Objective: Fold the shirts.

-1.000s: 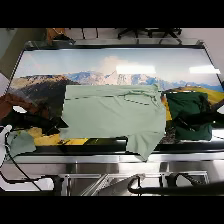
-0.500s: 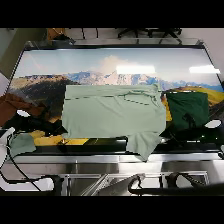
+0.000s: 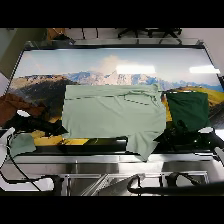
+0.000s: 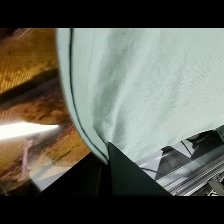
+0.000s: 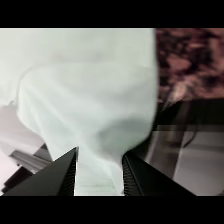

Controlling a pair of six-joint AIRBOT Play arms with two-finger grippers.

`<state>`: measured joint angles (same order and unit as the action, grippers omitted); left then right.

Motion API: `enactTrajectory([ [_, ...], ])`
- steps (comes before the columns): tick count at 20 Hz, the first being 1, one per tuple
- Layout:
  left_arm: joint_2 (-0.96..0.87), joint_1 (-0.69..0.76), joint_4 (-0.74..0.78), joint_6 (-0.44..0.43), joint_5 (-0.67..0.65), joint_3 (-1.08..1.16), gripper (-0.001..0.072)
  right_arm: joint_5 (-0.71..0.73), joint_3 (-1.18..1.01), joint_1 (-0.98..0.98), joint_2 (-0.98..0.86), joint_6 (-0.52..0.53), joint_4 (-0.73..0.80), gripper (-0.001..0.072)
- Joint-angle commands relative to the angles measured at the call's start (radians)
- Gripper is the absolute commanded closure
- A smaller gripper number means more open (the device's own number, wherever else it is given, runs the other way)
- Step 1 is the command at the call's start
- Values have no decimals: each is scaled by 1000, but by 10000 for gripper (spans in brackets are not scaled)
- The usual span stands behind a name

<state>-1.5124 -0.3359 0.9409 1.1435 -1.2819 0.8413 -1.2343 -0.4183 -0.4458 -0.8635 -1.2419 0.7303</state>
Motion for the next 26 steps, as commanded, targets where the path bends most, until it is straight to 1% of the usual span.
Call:
enactTrajectory([
  [1,1,1,1,0,-1,0,690,15,4,0,-69,133,-161,392],
  [2,1,1,1,0,-1,0,689,23,4,0,-90,157,-192,394],
  [3,1,1,1,0,-2,0,690,27,4,0,-106,173,-203,440],
  [4,1,1,0,0,-7,0,690,24,4,0,-121,191,-203,581],
  [6,2,0,2,1,-29,0,690,2,4,0,-134,199,-171,676],
  [7,2,0,3,1,-43,0,690,-8,4,0,-132,197,-137,698],
  [10,2,1,13,21,-108,-2,691,-36,6,0,-99,114,14,699],
  [12,21,1,68,64,-151,-17,691,-57,18,0,-22,46,107,700],
  [13,53,1,121,100,-147,-41,692,-65,26,0,32,4,147,700],
  [15,136,0,297,220,-143,-105,692,-101,34,0,155,-108,250,700],
  [16,175,-4,379,270,-149,-134,691,-140,35,0,219,-167,327,700],
  [17,211,-13,427,298,-152,-161,692,-160,35,1,268,-207,371,700],
  [18,237,-23,426,302,-156,-179,692,-171,36,1,312,-225,388,700],
  [20,276,-45,419,301,-177,-185,691,-167,29,1,372,-215,354,700],
  [21,291,-44,416,302,-176,-167,692,-142,14,1,386,-176,303,700],
  [23,303,-34,360,290,-174,-93,691,-64,-40,1,371,-74,152,700],
  [26,277,-15,239,285,-167,67,691,55,-151,6,245,116,-102,700],
])
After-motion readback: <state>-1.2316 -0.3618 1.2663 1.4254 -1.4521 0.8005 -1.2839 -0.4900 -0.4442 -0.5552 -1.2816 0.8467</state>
